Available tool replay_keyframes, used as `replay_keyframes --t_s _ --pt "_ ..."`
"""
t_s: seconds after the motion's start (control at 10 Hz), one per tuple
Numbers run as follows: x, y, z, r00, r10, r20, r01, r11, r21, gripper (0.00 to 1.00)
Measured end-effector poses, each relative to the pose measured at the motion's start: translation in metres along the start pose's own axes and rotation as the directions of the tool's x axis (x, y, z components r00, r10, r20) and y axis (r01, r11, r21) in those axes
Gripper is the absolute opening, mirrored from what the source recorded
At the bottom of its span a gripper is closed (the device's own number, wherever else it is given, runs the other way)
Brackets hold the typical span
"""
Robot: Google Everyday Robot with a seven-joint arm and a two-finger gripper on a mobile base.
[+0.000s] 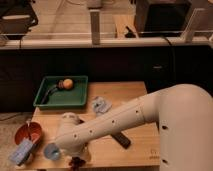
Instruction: Place grapes in table surface
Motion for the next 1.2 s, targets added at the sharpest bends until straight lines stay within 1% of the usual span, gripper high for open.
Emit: replay_keyframes --t_s 0.1,0.2,0.3,0.5,0.6,0.7,0.8,0.9,1.0,1.1,1.2 --pt "0.004 0.006 0.002 1.0 0.003 -0.009 -0.003 1.0 -0.004 0.8" --pt "0.011 0.013 0.004 1.0 0.01 -0.016 -0.01 1.0 0.01 0.78" --pt "0.016 0.017 0.005 1.0 0.017 -0.02 -0.017 1.0 0.022 0.72" --pt "0.024 0.017 0.009 1.0 0.019 -0.02 -0.018 0.999 0.051 0.5" --pt "0.027 0.017 0.012 1.0 0.018 -0.015 -0.017 0.998 0.062 0.42" --pt "0.029 0.018 0.016 1.0 0.019 -0.002 -0.019 0.997 0.074 0.33" --pt "0.033 0.018 0.021 1.0 0.022 0.006 -0.023 0.996 0.084 0.2" --pt "0.035 0.018 0.024 1.0 0.023 0.009 -0.023 0.996 0.088 0.1" --pt "0.035 0.017 0.024 1.0 0.021 0.01 -0.022 0.996 0.089 0.03" --pt "0.035 0.017 0.024 1.0 0.022 0.01 -0.022 0.996 0.089 0.0" --pt "0.035 0.017 0.023 1.0 0.022 0.01 -0.023 0.996 0.087 0.0"
